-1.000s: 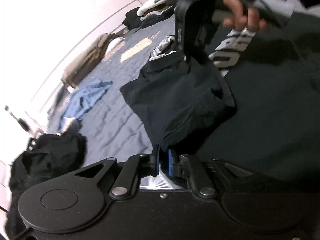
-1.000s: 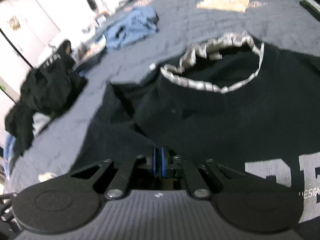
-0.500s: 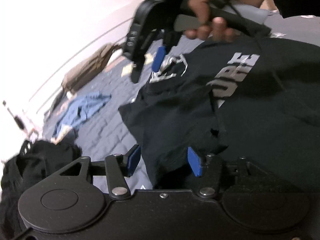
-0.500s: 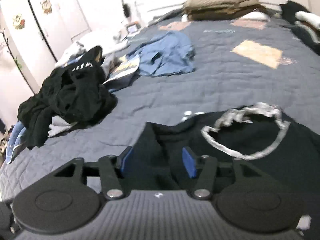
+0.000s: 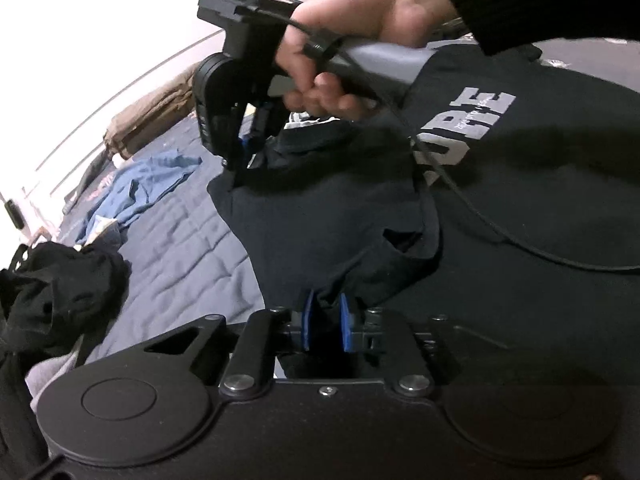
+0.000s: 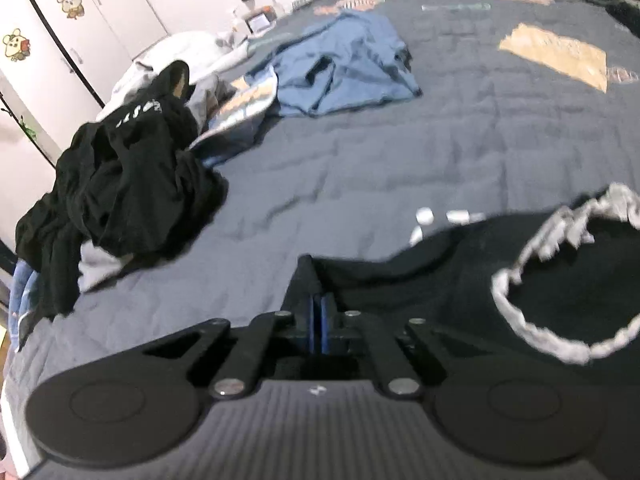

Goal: Fold clothes

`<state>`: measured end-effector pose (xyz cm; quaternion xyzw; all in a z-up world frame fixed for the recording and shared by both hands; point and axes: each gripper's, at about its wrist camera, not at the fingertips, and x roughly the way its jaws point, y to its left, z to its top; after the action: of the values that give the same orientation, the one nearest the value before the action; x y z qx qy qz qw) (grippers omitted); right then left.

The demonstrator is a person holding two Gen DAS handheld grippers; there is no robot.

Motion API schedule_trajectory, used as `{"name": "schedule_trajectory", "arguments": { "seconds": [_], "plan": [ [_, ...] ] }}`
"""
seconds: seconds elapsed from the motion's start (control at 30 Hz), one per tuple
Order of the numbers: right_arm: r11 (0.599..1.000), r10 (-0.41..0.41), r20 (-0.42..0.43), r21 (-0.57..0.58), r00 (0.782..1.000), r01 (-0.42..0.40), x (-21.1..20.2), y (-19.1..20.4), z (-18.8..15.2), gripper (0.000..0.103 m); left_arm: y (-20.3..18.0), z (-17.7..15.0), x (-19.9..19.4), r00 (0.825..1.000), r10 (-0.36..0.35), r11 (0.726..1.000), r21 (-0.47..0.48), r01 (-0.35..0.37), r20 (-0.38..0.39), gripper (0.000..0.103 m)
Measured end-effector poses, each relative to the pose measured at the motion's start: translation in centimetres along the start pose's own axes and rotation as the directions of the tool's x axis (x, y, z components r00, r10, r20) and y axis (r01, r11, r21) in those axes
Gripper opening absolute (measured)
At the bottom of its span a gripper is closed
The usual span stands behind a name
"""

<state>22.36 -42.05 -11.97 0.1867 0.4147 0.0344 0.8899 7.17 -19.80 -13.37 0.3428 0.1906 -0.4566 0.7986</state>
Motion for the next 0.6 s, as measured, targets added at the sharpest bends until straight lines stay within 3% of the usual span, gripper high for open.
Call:
{"name": "schedule_trajectory", "arguments": {
  "seconds": [0.23,0.33,0.4,0.47,0.6],
  "plan": [
    [0.995,-0.037,0.005,-0.096,0.999,0.037,2.9,2.6,1.3,0.003,-0.2,0.4,-0.5,1.0,0.007,1.0,0.021,-0.007,-0.013,0.015],
    [0.984,-0.072,-0.009,-0.164,0.997,0.069,3.9,2.9,1.0,0.005,-0.4,0.1,-0.6,0.999,0.006,0.998,0.059,-0.003,-0.041,0.022],
    [0.987,-0.052,0.007,-0.15,0.999,0.053,2.7,2.5,1.2,0.007,0.2,0.4,-1.3,0.999,0.0,0.999,0.037,0.001,-0.032,0.028],
    [0.99,-0.029,0.027,-0.136,0.999,0.032,0.9,2.1,1.2,0.01,0.9,0.9,-2.1,1.0,0.002,1.0,0.005,-0.002,-0.002,0.046],
    [0.993,0.011,0.079,-0.118,0.997,-0.002,-4.5,1.1,0.2,0.025,1.6,2.0,-3.1,0.996,-0.001,0.997,-0.078,0.008,0.089,0.048]
  ]
}}
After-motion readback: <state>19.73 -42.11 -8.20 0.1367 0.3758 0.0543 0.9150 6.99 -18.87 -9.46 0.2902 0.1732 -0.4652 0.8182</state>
